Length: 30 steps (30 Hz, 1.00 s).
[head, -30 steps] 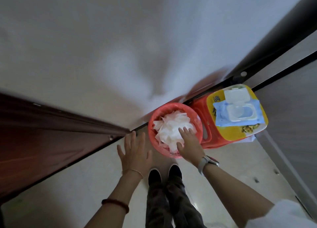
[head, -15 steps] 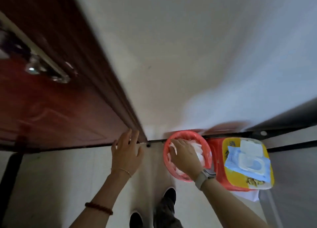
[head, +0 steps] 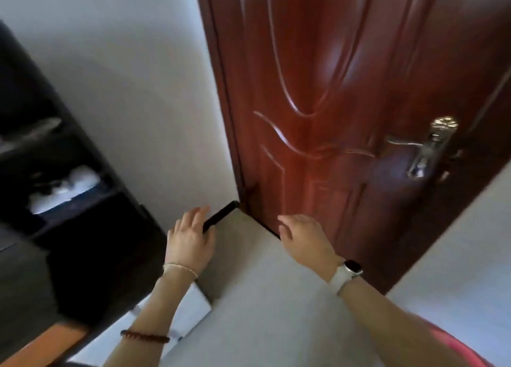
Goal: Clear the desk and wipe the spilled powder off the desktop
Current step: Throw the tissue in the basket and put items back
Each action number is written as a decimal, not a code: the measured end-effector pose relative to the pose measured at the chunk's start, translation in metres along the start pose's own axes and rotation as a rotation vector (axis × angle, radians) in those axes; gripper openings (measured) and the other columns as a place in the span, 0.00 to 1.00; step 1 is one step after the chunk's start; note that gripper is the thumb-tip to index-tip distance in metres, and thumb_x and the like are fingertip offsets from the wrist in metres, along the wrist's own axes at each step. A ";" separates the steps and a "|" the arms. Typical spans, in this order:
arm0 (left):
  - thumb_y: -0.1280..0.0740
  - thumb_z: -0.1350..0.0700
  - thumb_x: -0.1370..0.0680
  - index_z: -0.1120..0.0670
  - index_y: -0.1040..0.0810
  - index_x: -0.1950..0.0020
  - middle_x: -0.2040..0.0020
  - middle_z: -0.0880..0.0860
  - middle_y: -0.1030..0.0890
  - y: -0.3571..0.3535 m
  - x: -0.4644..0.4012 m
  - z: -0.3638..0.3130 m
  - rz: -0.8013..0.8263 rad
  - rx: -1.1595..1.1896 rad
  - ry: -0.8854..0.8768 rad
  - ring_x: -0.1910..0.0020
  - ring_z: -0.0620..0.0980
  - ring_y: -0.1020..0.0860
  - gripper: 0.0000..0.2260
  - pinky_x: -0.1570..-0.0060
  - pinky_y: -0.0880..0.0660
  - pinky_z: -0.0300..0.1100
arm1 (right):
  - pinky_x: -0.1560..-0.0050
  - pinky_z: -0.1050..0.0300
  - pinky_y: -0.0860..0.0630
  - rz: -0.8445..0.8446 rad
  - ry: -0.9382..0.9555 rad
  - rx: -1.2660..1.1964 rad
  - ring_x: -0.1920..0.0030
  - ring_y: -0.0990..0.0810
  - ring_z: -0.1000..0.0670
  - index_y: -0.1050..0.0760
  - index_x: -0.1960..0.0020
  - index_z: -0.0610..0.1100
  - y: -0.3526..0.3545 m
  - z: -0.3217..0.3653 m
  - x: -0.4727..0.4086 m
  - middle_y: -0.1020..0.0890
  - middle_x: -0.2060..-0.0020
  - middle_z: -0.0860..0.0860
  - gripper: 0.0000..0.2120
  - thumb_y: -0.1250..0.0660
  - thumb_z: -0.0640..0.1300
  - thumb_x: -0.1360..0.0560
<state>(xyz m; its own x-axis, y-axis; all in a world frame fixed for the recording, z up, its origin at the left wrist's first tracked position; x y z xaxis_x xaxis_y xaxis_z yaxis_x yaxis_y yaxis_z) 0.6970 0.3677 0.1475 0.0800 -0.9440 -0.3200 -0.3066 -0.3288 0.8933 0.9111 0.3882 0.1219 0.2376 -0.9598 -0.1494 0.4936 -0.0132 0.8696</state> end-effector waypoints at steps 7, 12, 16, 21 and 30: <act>0.37 0.56 0.24 0.55 0.30 0.33 0.36 0.56 0.27 0.160 0.098 0.194 -0.243 -0.082 0.341 0.39 0.59 0.29 0.19 0.42 0.31 0.54 | 0.40 0.50 0.30 0.112 0.365 -0.051 0.42 0.24 0.43 0.27 0.37 0.42 -0.074 0.233 -0.018 0.20 0.43 0.45 0.16 0.43 0.44 0.22; 0.35 0.59 0.25 0.57 0.29 0.35 0.39 0.58 0.25 0.237 0.126 0.262 -0.416 -0.121 0.429 0.42 0.61 0.27 0.18 0.45 0.30 0.55 | 0.37 0.54 0.35 0.190 0.513 -0.088 0.36 0.30 0.47 0.32 0.33 0.44 -0.098 0.347 -0.038 0.25 0.37 0.48 0.17 0.45 0.45 0.20; 0.34 0.60 0.26 0.58 0.27 0.37 0.41 0.59 0.24 0.245 0.110 0.294 -0.458 -0.101 0.439 0.43 0.61 0.26 0.17 0.48 0.28 0.55 | 0.37 0.54 0.33 0.213 0.549 -0.115 0.35 0.30 0.48 0.32 0.33 0.43 -0.123 0.387 -0.074 0.26 0.36 0.47 0.17 0.45 0.44 0.20; 0.35 0.58 0.25 0.57 0.28 0.36 0.41 0.56 0.25 0.214 0.048 0.341 -0.391 -0.066 0.458 0.41 0.58 0.27 0.17 0.46 0.29 0.52 | 0.38 0.51 0.29 0.230 0.520 -0.163 0.36 0.29 0.48 0.33 0.32 0.43 -0.173 0.400 -0.147 0.26 0.37 0.47 0.18 0.44 0.44 0.21; 0.40 0.55 0.22 0.54 0.38 0.29 0.33 0.53 0.33 0.106 -0.105 0.422 -0.054 0.024 0.506 0.35 0.53 0.34 0.22 0.40 0.32 0.45 | 0.47 0.52 0.29 0.235 0.321 -0.082 0.43 0.28 0.41 0.33 0.36 0.37 -0.273 0.400 -0.295 0.26 0.44 0.41 0.19 0.41 0.45 0.23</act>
<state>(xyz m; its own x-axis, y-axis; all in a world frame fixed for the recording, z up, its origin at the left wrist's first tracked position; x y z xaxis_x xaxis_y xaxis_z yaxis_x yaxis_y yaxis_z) 0.2558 0.4433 0.1423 0.5442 -0.8221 -0.1672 -0.3105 -0.3825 0.8702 0.3720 0.5626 0.1167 0.5948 -0.7974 -0.1018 0.4568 0.2311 0.8590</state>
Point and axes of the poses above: each hand's wrist, its own x-axis away from the middle knuckle, its own y-axis out of the back of the hand, z = x × y, the point moved 9 cm from there along -x, towards the middle knuckle
